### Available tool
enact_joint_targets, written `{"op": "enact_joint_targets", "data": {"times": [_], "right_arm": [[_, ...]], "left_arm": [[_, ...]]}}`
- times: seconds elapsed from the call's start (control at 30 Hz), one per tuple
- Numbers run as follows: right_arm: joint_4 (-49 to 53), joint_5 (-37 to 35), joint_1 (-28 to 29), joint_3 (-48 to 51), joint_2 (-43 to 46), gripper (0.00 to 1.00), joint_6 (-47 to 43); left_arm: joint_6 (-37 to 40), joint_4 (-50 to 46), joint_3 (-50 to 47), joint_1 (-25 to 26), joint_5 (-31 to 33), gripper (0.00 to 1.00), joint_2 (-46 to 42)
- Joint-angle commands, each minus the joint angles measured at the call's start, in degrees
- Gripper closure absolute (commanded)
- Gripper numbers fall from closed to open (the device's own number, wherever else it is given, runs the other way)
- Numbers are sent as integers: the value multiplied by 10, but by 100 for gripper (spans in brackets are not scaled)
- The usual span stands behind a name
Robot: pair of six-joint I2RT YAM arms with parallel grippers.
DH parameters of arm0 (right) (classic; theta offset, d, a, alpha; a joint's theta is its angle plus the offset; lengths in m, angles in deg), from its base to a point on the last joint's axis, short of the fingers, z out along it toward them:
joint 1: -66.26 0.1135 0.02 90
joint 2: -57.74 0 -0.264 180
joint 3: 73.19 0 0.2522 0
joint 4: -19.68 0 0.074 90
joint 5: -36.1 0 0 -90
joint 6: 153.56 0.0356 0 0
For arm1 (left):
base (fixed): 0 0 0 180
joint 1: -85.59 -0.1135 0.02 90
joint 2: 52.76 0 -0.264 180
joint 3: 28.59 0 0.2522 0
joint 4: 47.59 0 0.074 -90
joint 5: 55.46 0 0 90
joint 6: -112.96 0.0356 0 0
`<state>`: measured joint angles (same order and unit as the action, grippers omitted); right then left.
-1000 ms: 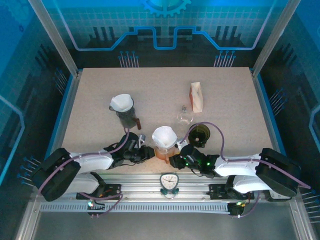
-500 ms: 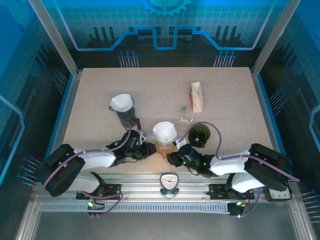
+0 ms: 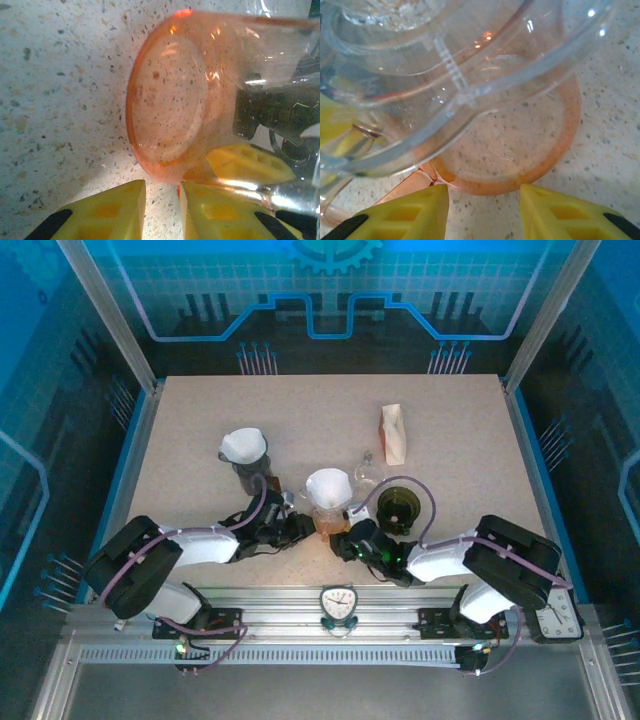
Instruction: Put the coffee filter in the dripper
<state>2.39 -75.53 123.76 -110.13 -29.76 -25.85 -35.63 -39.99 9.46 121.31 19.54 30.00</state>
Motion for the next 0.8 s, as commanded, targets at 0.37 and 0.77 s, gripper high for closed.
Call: {"op": "enact_joint_targets", "data": {"times": [0.37,0.77], "right_arm": [[-65,12,-46,-83,-89,57,-8],[-68,12,-78,-164,-176,57,15]], "left_arm": [[-28,-186,-37,-4,65,67,-180],[-15,-359,-64,-5,115,44,-375]]}}
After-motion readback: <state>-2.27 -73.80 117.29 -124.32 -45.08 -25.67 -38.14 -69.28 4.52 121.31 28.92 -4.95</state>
